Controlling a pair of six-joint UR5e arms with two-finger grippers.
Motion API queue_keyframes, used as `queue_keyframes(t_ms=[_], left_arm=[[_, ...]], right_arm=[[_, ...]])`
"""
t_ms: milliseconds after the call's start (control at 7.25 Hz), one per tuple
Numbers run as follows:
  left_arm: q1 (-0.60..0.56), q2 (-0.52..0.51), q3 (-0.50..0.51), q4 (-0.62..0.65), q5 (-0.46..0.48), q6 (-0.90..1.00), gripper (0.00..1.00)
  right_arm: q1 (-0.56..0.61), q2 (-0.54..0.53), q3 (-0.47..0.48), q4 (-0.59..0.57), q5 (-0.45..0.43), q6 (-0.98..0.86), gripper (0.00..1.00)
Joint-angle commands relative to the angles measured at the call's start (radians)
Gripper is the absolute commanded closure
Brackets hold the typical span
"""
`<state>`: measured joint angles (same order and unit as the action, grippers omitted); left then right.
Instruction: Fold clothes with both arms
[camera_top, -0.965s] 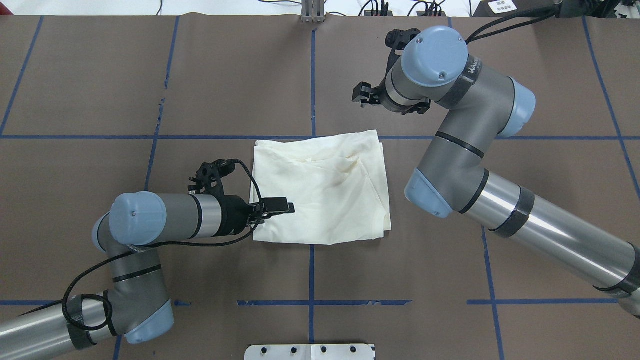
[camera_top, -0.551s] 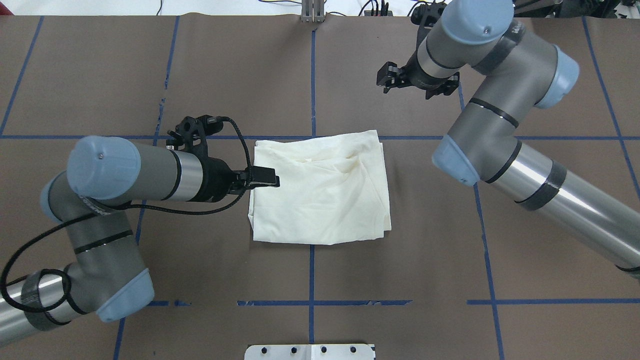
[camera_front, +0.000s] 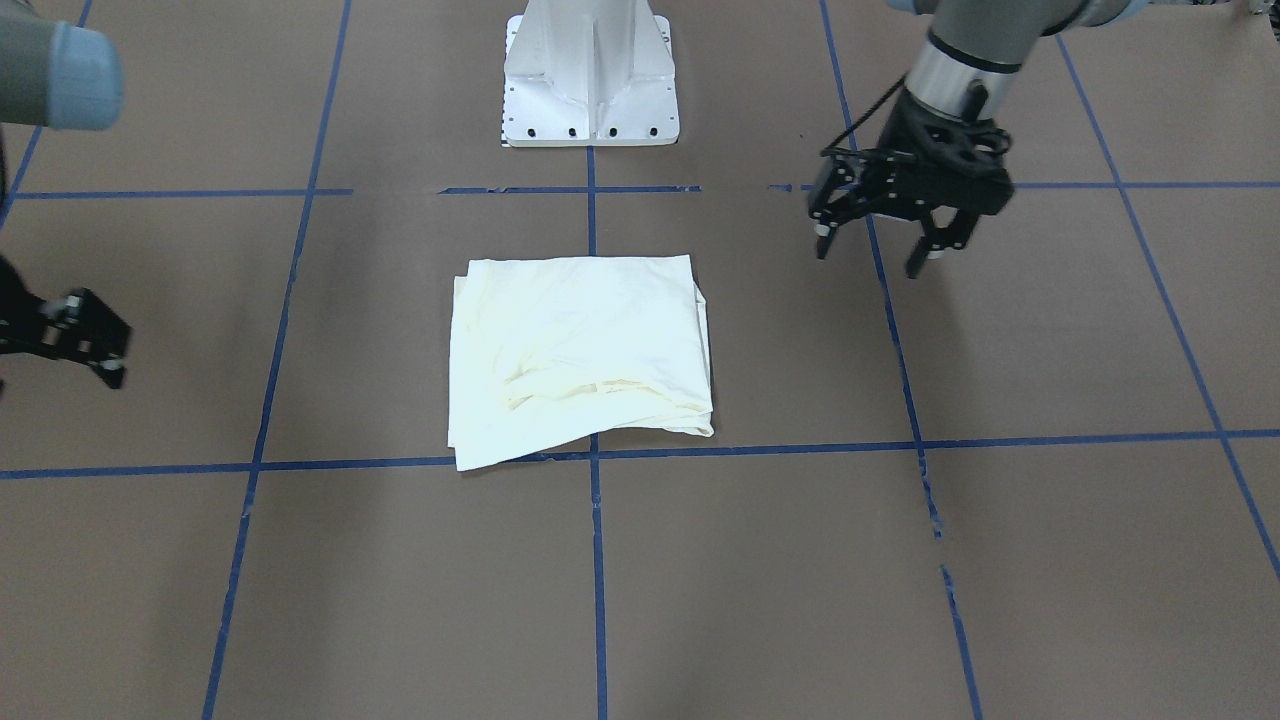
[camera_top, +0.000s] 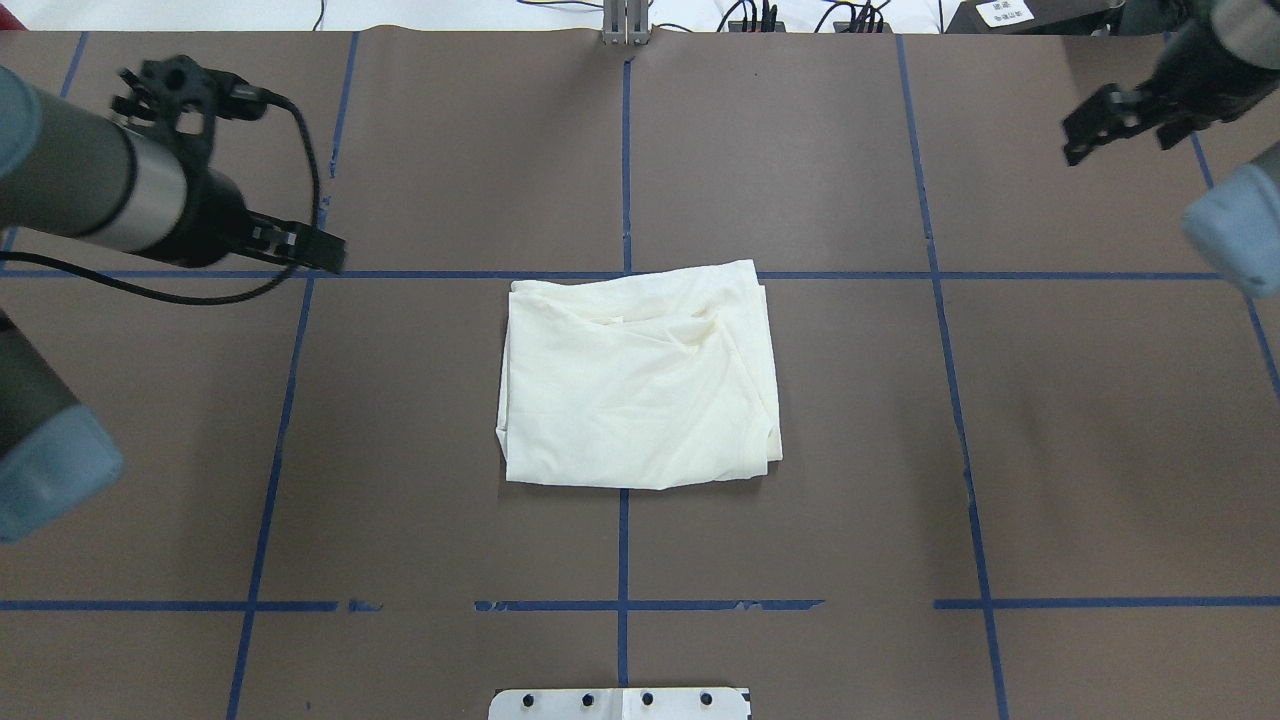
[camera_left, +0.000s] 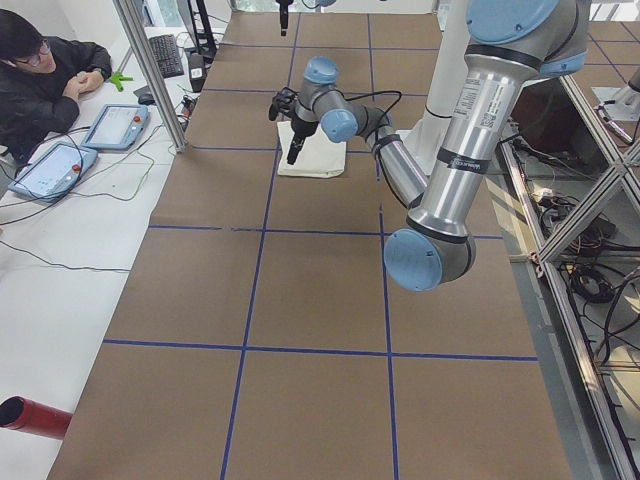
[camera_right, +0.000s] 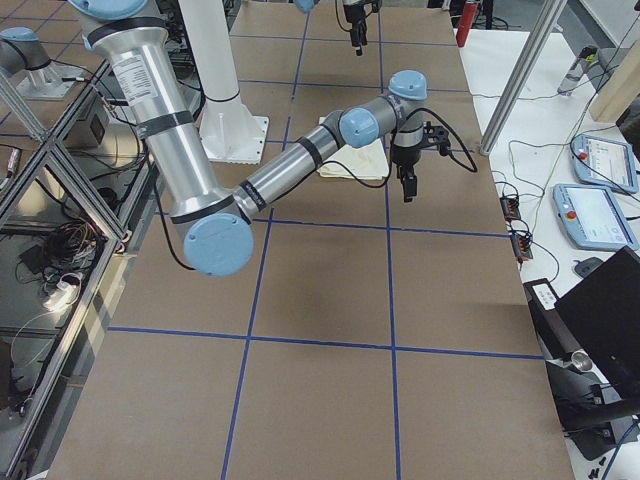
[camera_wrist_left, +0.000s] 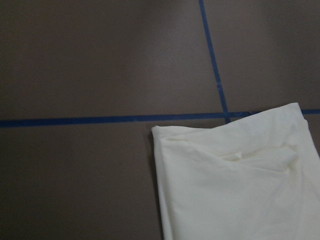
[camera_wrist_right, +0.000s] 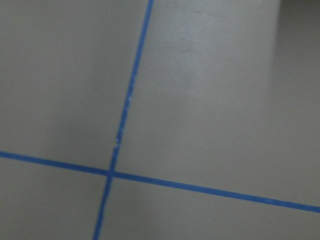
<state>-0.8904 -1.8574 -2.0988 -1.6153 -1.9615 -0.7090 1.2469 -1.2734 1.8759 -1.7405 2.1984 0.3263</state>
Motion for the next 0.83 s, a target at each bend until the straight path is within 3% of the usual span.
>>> queue_keyframes(t_ms=[0,138,276,551,689], left_arm=[[-0.276,0.168,0.008,0.035,-0.133,0.49,0.01],[-0.405,0.226,0.06,0.032,-0.213,0.613,0.01],[-0.503,0.294,0.115,0.034,-0.305,0.611,0.01],[-0.53,0.378,0.179,0.029,-0.306,0.626,0.01],[-0.626,0.411,0.225,-0.024,-0.309,0.735,0.01]], right_arm=[[0.231,-0.2,0.022,-0.031,0.129,-0.338,0.0],[0.277,-0.281,0.025,-0.028,0.126,-0.358,0.0],[0.29,-0.378,0.026,-0.019,0.113,-0.358,0.0],[0.327,-0.495,0.032,-0.005,0.109,-0.36,0.0],[0.328,-0.536,0.031,0.065,0.11,-0.36,0.0]])
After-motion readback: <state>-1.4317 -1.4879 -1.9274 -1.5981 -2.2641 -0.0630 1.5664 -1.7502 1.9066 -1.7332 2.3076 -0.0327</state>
